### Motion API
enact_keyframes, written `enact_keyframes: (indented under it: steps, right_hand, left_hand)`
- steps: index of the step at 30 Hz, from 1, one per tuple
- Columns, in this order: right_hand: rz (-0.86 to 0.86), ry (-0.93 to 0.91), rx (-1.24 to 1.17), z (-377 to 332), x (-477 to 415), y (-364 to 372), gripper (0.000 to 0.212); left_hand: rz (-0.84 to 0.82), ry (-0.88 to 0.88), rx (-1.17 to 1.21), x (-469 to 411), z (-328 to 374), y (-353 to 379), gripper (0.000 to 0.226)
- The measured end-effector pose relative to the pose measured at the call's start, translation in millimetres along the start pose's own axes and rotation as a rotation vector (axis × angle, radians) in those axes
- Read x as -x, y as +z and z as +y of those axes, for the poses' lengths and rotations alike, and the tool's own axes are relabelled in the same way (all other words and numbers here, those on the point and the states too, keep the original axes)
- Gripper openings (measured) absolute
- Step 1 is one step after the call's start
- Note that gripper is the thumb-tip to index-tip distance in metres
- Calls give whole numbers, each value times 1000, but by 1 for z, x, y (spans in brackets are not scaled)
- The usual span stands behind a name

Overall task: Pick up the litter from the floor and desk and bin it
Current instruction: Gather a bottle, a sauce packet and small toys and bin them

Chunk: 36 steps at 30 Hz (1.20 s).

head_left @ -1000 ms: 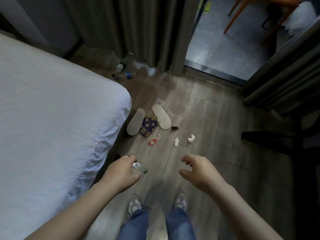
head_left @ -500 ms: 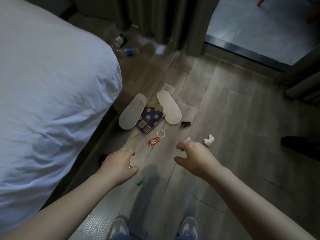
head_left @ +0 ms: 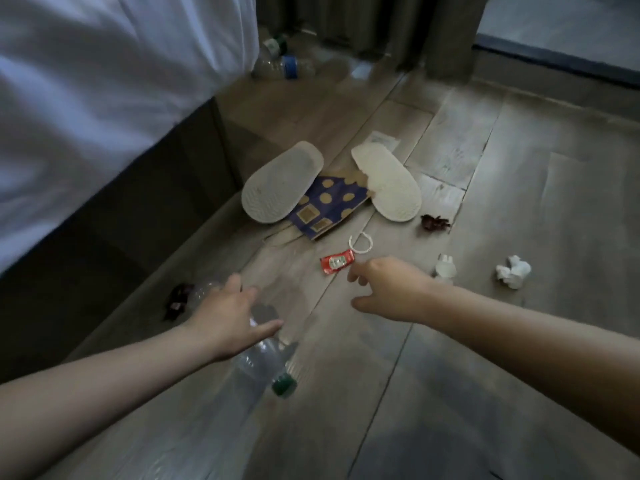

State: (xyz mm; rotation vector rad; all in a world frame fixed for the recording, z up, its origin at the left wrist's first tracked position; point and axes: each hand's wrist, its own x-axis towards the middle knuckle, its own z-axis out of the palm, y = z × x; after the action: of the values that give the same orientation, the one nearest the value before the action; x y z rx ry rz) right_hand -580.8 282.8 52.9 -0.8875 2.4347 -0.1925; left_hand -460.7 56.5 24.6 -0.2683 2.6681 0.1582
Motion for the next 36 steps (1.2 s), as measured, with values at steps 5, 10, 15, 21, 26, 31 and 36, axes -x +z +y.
enact_keyframes:
  steps: [5, 10, 15, 21, 26, 31, 36]
  right_hand:
    - [-57, 18, -41, -11, 26, 10, 45]
    - [-65, 36, -18, -4, 29, 13, 46]
    - [-67, 56, -26, -5, 28, 8, 44]
    - [-117, 19, 3, -8, 22, 24, 46]
    - [-131, 34, -17, -9, 16, 28, 44]
    - [-162, 29, -27, -12, 1, 31, 44]
    - [-151, -42, -27, -35, -26, 35, 43]
  left_hand:
    - [-28, -43, 27, 10, 7, 11, 73]
    - [-26, -132, 55, -8, 11, 13, 67]
    - [-64, -205, 81, -3, 8, 26, 68]
    - [68, -141, 259, -3, 3, 50, 61]
    - [167, -124, 415, 0, -12, 53, 52]
    - [200, -282, 604, 7, -31, 55, 85]
    - [216, -427, 620, 39, -64, 58, 100]
